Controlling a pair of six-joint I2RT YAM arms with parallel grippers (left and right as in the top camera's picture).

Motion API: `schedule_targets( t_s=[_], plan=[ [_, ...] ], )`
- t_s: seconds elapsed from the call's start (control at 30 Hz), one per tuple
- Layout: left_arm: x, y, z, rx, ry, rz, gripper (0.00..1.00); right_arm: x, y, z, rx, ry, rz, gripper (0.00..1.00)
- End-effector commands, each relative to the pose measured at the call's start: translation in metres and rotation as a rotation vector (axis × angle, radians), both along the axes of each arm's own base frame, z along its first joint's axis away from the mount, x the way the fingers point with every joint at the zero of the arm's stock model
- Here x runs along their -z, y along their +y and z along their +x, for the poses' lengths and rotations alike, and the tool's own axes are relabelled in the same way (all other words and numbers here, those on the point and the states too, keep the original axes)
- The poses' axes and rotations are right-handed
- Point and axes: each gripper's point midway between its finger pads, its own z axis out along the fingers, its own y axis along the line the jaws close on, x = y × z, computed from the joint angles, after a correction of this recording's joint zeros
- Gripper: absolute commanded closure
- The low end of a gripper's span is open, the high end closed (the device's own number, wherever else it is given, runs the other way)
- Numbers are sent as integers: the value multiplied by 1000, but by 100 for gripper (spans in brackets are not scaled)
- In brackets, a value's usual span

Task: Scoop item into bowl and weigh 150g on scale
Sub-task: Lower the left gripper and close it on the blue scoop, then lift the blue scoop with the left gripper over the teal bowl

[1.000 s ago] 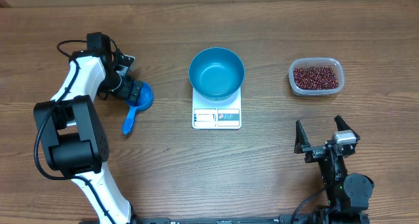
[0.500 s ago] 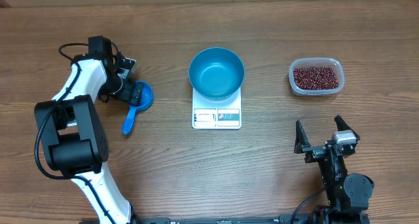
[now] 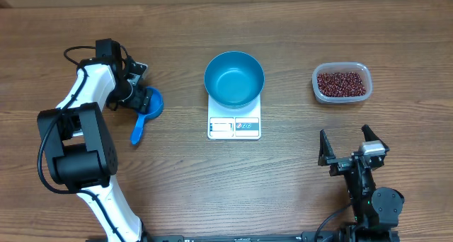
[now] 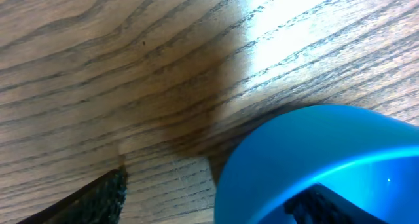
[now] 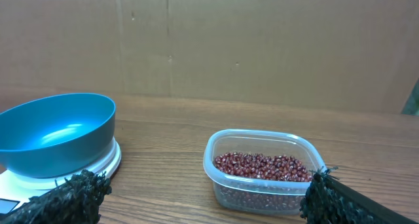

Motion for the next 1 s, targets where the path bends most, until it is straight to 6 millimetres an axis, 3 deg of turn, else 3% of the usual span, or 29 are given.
schedule_targets(
  t_s=[0.0,0.17,0.4,0.63,0.8,0.97],
  plan=[
    [10,1,-6,3,26,3,23,1,-2,0,13,-5,2,0],
    [10,2,-7,3,26,3,38,1,-2,0,13,-5,2,0],
    [10,1,-7,3,26,3,49,1,-2,0,13,-5,2,0],
    [10,1,-8,-1,31,2,68,1,-2,0,13,-5,2,0],
    [10,1,-9,-1,34,1,70,1,-2,0,13,-5,2,0],
    [10,1,-10,-1,38,1,79,1,-2,0,13,-5,2,0]
  ],
)
